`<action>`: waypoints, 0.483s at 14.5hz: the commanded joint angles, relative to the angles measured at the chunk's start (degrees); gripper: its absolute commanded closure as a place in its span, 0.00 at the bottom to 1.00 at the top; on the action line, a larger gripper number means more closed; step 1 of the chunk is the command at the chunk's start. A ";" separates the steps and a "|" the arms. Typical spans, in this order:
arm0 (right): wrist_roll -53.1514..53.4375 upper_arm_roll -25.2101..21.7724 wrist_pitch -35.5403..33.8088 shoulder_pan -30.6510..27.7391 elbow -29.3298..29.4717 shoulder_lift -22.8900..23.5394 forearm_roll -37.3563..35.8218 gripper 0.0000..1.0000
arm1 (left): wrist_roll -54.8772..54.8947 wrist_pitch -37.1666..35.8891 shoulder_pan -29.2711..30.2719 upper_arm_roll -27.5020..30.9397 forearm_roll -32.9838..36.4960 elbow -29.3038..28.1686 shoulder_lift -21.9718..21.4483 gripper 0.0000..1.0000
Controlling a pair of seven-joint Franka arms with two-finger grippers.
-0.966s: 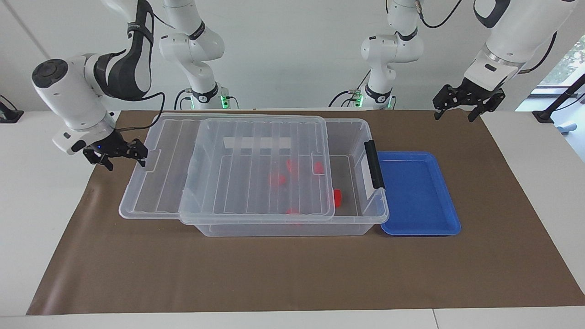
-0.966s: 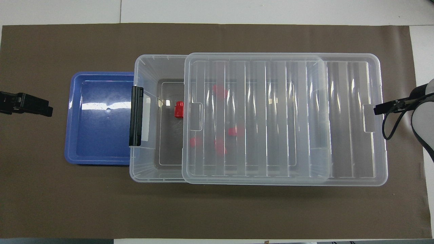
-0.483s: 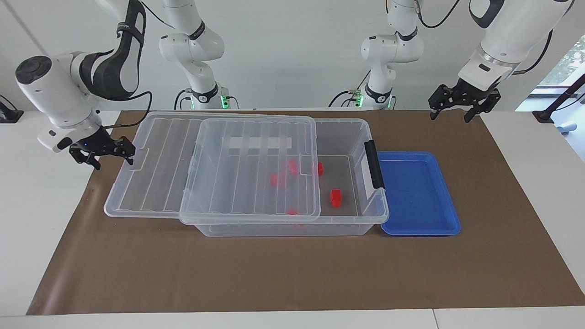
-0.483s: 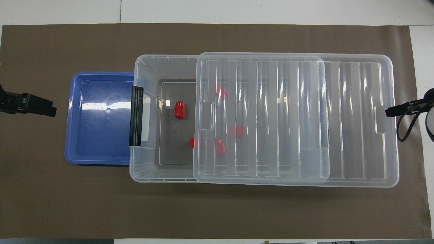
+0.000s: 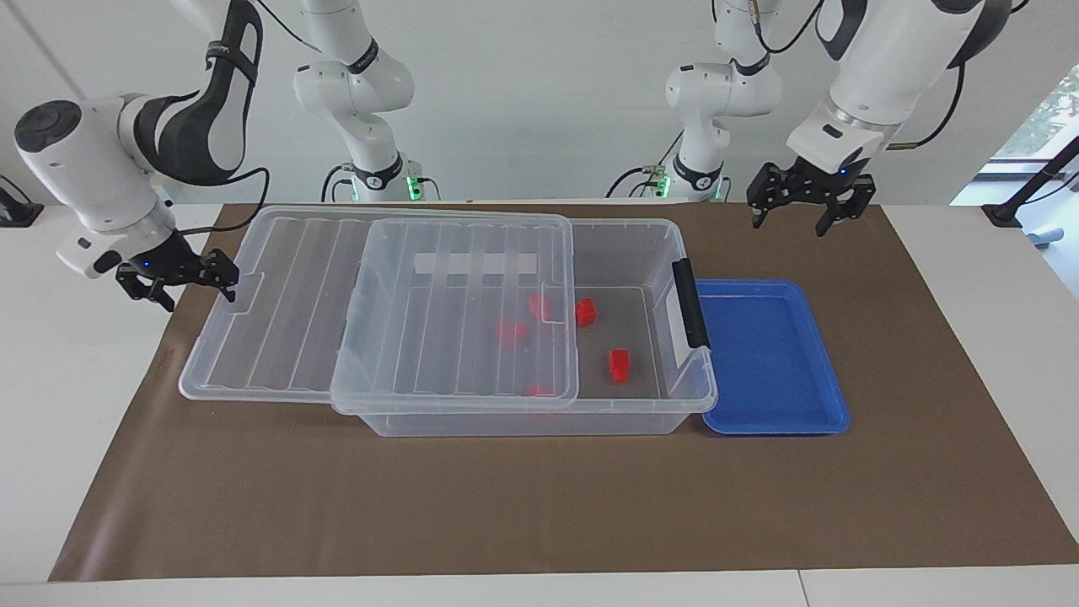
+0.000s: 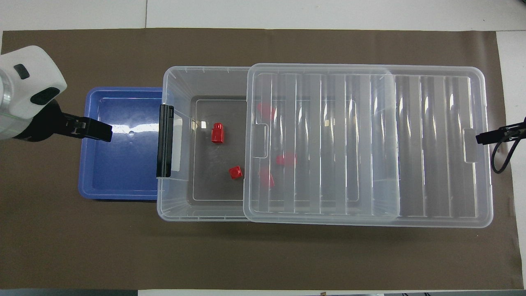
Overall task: Place red block in blue tray from box
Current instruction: 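Reach the left gripper into the opened box toward a red block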
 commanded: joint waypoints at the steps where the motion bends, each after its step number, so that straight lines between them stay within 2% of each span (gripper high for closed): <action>1: -1.80 -0.22 1.40 -0.53 -1.25 -0.73 0.44 0.00 | -4.93 8.12 -5.27 0.59 -0.34 -6.37 -1.38 0.00; 3: -1.09 0.30 0.36 -0.53 0.15 -0.46 0.44 0.00 | -7.74 12.79 -7.38 0.58 -0.34 -9.36 -1.11 0.00; 7: 4.08 3.55 -7.98 -0.44 8.84 1.03 0.53 0.00 | -14.07 20.35 -11.69 0.59 -0.34 -10.07 6.16 0.00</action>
